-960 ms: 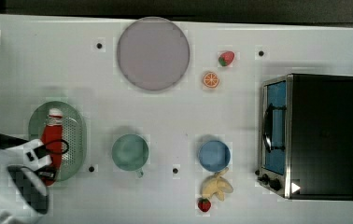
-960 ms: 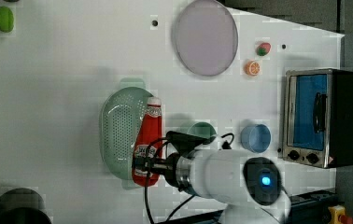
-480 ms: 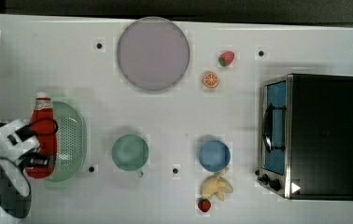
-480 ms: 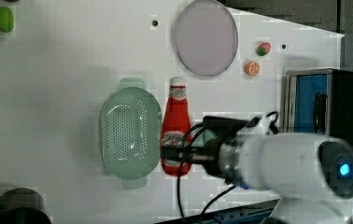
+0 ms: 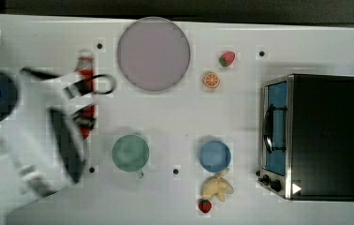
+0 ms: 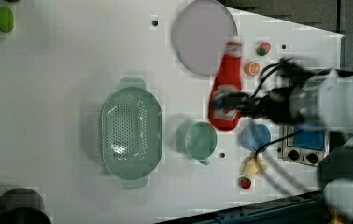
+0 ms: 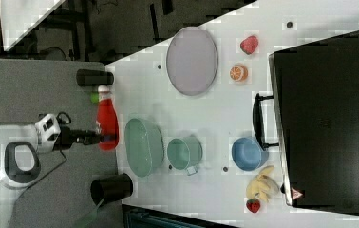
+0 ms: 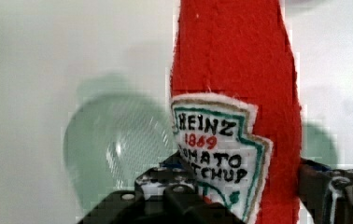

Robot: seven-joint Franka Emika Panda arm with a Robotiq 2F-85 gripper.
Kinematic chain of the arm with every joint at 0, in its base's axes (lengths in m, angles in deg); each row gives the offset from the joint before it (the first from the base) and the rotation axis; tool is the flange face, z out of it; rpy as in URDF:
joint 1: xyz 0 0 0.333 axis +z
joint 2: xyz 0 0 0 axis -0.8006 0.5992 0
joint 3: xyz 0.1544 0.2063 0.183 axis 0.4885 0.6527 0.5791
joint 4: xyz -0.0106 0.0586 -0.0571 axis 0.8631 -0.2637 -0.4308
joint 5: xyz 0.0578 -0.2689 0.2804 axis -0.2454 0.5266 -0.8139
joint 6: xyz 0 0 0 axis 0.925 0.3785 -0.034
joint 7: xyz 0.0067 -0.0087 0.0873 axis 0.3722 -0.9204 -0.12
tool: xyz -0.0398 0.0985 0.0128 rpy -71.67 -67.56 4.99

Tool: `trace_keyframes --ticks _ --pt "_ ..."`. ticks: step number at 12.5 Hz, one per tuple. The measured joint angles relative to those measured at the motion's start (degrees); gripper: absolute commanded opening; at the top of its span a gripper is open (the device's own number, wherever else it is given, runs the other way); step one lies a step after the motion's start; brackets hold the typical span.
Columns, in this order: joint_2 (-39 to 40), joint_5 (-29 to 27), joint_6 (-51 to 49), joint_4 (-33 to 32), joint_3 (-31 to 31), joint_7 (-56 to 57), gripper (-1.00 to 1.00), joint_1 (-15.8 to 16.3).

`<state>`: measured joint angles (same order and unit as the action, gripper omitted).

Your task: Pick ketchup from strainer and place it on the table

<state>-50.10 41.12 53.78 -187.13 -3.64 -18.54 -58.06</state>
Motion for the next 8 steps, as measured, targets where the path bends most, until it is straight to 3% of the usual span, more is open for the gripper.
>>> trace_keyframes --ticks 4,8 --pt "0.0 0.0 -0.3 -0.1 -9.0 5.1 0.22 -4.0" --pt "0.3 0.7 -0.3 -0.7 -18.4 11.3 0.22 -5.3"
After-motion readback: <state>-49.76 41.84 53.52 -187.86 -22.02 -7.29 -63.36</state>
